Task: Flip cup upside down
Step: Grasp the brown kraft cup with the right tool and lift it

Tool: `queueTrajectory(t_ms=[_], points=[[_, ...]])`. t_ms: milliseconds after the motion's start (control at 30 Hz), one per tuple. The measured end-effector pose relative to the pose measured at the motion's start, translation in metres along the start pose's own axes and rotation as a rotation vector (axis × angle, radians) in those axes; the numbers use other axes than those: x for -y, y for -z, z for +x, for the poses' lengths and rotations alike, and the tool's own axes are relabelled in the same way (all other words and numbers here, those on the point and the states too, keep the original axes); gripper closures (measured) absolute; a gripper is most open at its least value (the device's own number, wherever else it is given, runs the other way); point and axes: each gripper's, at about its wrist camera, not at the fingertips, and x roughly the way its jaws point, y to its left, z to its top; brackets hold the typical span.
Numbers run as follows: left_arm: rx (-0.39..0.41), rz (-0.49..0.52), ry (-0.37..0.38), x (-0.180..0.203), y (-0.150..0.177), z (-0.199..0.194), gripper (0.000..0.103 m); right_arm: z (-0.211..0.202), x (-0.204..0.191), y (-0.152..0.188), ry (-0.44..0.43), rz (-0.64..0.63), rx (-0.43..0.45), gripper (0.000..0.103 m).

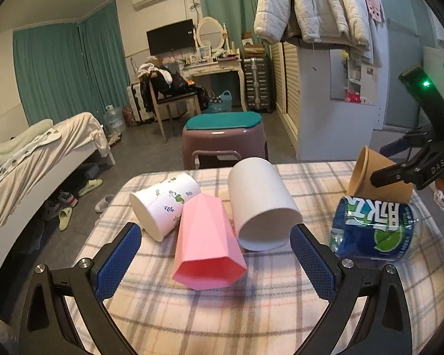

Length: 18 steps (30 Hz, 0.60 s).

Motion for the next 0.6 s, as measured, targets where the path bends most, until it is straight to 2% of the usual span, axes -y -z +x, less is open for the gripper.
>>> queueTrajectory(t_ms=[67,167,233,300,433,600], points=[[0.016,0.004,-0.008,-0.002,0.002,0.002,0.000,0.008,0.000,-0.001,-0.020,0.008,-0.012,0.000],[-0.008,0.000,-0.018,-0.008,0.005,0.011,0.000,0.023,-0.002,-0.002,-0.034,0.014,-0.048,0.001],[-0.017,-0.012,-0.014,-0.013,0.007,0.014,0.000,0.027,-0.001,-0.001,-0.056,0.036,-0.055,0.011],[-0.023,-0.017,-0.016,-0.017,0.007,0.015,0.000,0.026,-0.001,-0.001,-0.050,0.049,-0.047,0.011],[-0.016,-0.026,-0.021,-0.024,0.008,0.010,0.000,0.006,-0.001,-0.005,-0.011,0.097,0.005,0.012],[0.012,-0.072,-0.001,-0.038,0.005,-0.007,0.000,-0.049,-0.016,-0.013,0.049,0.165,0.108,0.013]])
